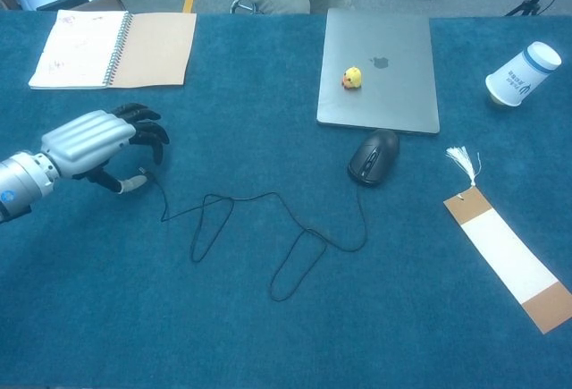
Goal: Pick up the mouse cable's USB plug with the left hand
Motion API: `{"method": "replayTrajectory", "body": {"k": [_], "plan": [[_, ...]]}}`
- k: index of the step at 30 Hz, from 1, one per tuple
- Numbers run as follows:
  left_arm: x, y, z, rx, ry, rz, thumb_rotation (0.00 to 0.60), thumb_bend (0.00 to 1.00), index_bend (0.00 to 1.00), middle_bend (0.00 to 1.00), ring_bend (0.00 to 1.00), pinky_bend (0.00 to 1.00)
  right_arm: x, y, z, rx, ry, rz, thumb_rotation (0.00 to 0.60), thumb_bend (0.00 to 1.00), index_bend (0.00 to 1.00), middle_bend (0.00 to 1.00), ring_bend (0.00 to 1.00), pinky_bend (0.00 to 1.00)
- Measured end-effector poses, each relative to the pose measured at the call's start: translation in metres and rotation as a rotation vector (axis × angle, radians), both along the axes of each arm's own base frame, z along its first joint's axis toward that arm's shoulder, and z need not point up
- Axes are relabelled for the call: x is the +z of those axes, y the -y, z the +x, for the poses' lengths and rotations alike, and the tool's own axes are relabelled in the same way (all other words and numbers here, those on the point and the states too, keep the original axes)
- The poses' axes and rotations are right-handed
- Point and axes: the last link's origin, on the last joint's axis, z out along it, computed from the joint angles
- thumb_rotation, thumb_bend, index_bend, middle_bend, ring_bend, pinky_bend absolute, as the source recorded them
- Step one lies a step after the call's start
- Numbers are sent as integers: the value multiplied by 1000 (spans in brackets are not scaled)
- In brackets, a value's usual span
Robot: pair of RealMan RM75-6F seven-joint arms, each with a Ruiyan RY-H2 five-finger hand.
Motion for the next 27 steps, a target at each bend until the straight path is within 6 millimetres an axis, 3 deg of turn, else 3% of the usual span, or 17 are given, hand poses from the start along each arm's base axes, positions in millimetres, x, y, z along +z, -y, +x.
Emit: {"method": "replayTrajectory", "body": {"k": [27], "plan": [[-11, -1, -18, 54, 35, 8, 600, 343, 458, 251, 82, 0, 3, -2, 6, -4, -16, -11, 600, 369, 696, 493, 352, 435]]}}
